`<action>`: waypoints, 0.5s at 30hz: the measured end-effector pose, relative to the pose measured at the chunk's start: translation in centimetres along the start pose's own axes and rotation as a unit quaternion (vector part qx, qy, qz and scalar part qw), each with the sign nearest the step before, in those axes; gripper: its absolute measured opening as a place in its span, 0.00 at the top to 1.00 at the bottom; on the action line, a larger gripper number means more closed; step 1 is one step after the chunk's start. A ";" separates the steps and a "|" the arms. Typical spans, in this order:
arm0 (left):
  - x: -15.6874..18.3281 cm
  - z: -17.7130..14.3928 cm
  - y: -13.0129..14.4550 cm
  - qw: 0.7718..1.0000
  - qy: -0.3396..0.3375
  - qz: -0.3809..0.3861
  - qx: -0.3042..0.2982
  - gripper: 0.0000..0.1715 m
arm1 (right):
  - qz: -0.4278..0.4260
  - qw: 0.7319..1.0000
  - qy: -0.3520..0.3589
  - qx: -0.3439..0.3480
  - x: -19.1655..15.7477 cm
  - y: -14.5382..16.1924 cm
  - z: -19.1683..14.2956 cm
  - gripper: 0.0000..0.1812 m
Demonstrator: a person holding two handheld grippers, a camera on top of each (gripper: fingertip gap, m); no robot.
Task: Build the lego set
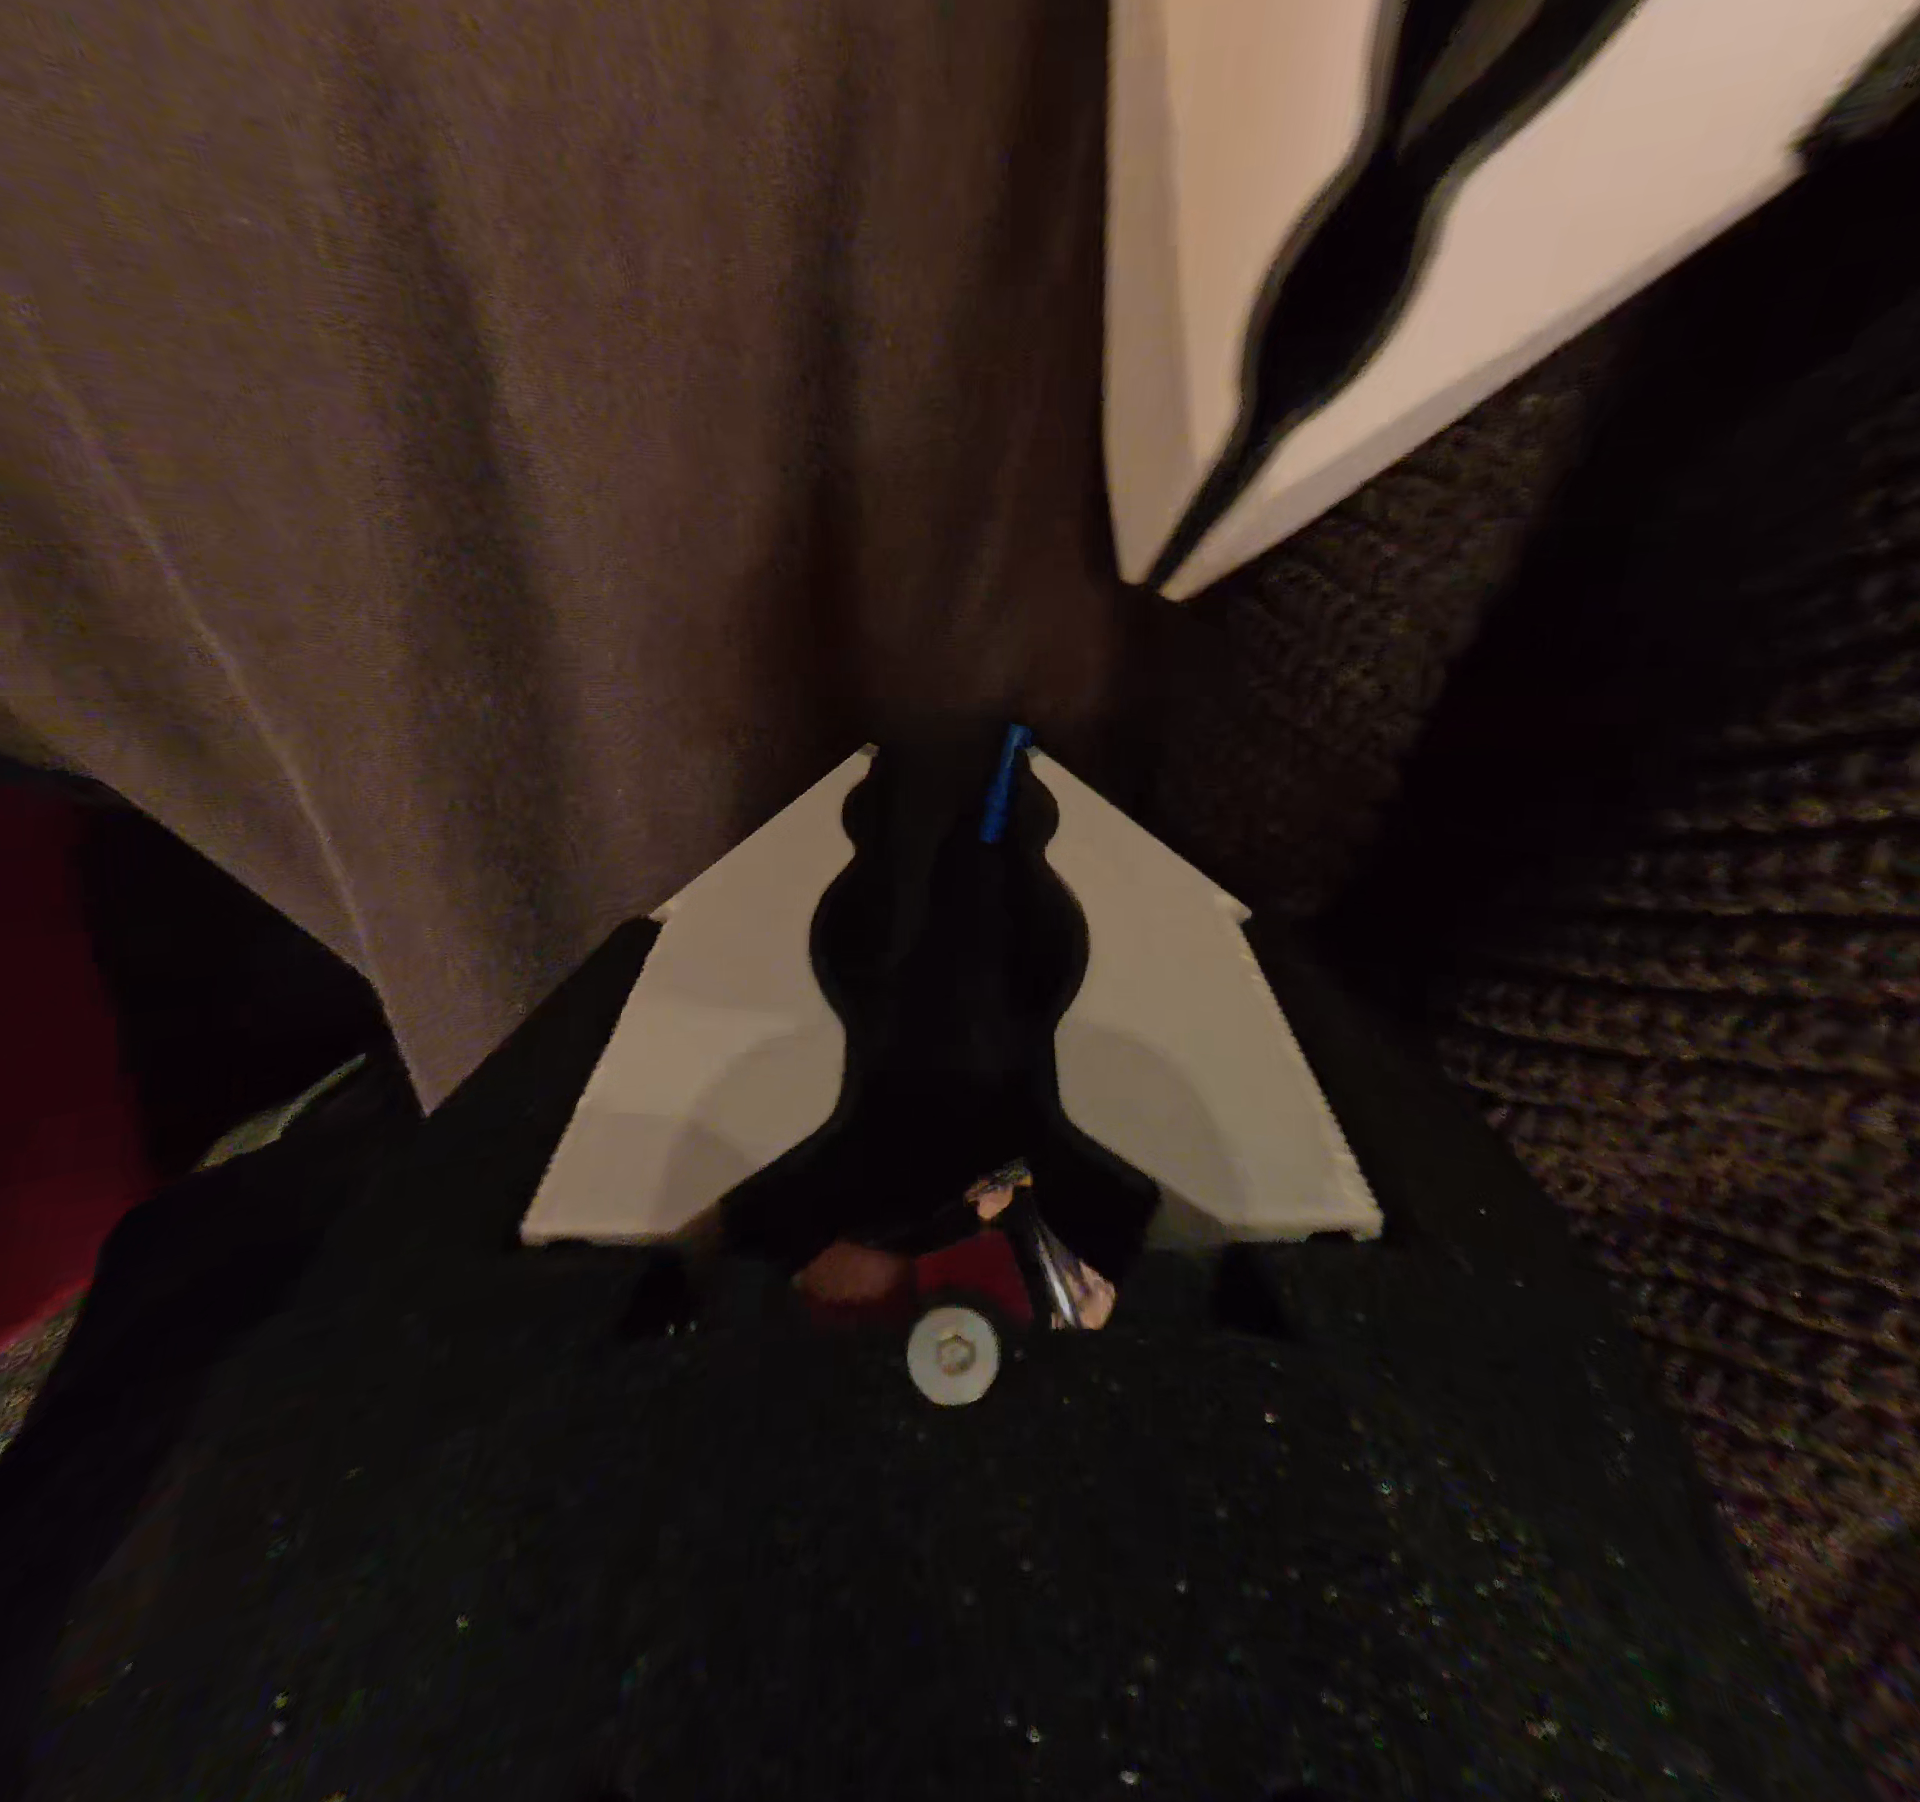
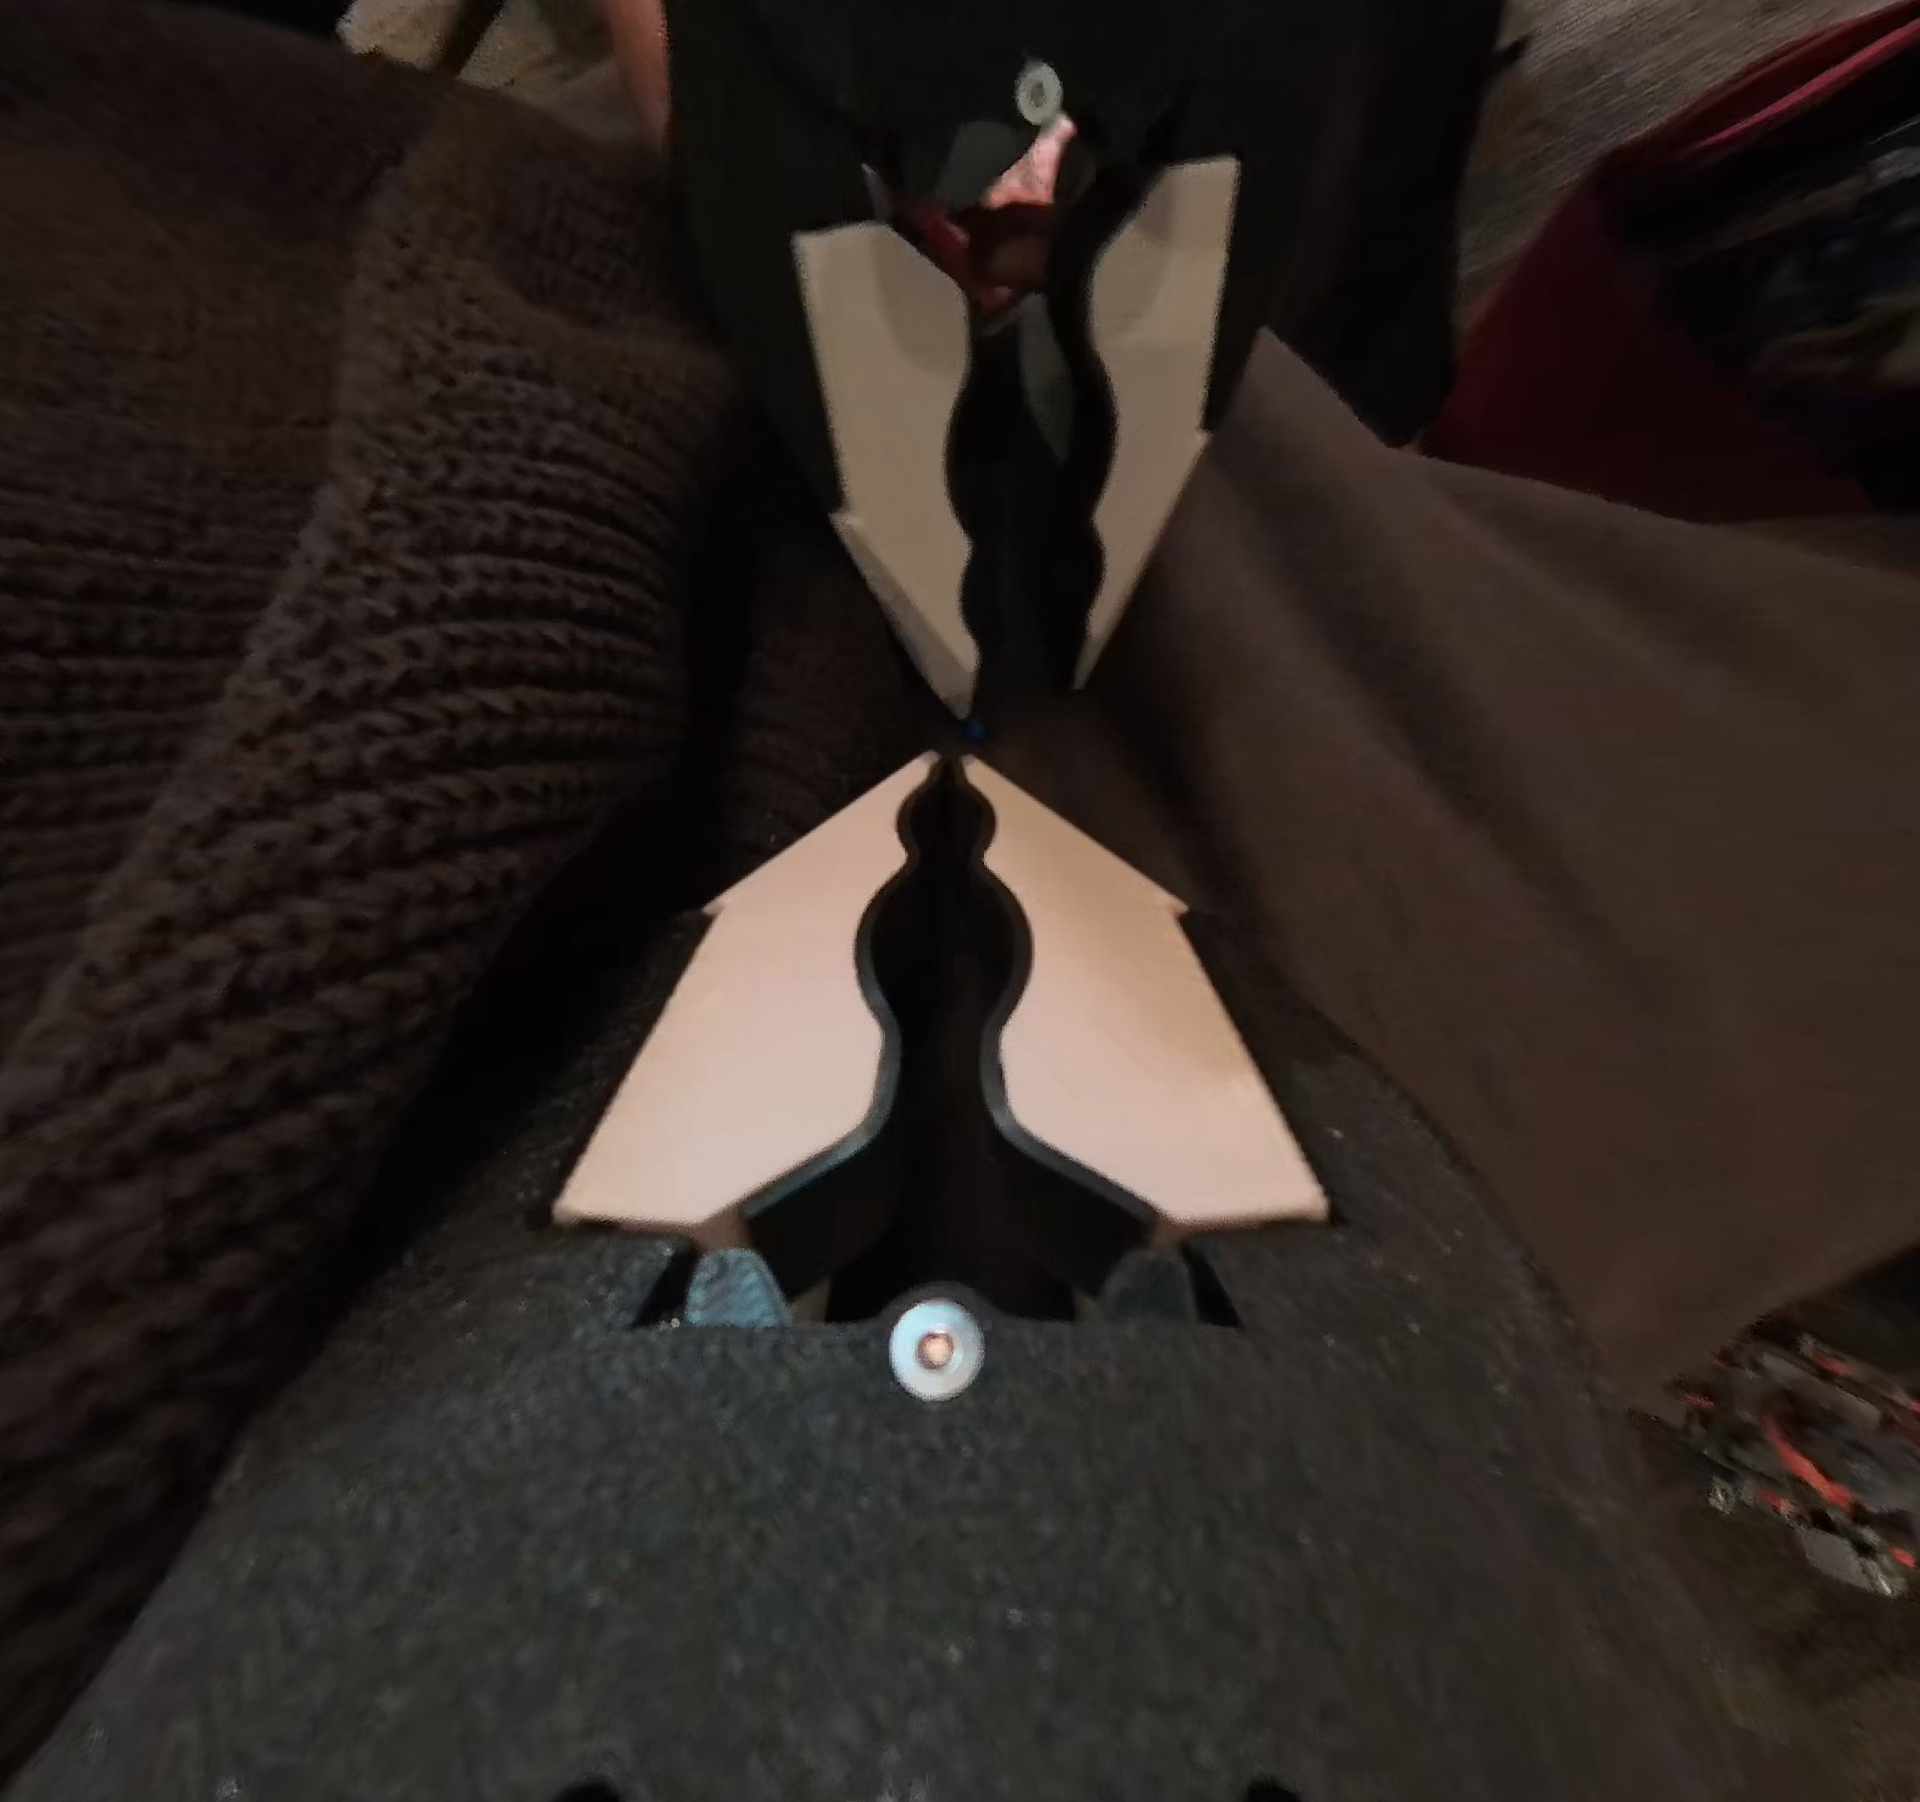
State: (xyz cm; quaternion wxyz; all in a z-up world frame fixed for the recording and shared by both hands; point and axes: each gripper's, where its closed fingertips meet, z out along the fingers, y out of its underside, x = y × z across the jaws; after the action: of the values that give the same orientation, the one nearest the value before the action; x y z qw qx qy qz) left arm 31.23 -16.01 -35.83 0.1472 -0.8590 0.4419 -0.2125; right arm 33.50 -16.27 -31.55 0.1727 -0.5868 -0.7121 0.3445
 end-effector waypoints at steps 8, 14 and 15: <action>2.7 0.2 -0.8 1.000 0.011 0.012 0.004 0.91 | 0.011 0.995 0.073 -0.063 0.7 3.5 0.4 1.00; 4.3 1.8 -0.7 0.999 0.014 0.026 -0.019 0.96 | 0.024 0.996 0.071 -0.053 -0.5 4.2 0.0 1.00; 4.4 2.1 -0.7 0.999 0.011 0.028 -0.024 0.97 | 0.028 0.996 0.068 -0.050 -0.7 4.3 -0.1 1.00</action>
State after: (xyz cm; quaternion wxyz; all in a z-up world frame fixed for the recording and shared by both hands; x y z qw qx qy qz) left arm 34.99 -19.09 -36.30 0.1277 -0.8469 0.4728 -0.2070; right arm 36.82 -16.58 -34.37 0.1818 -0.6365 -0.6982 0.2726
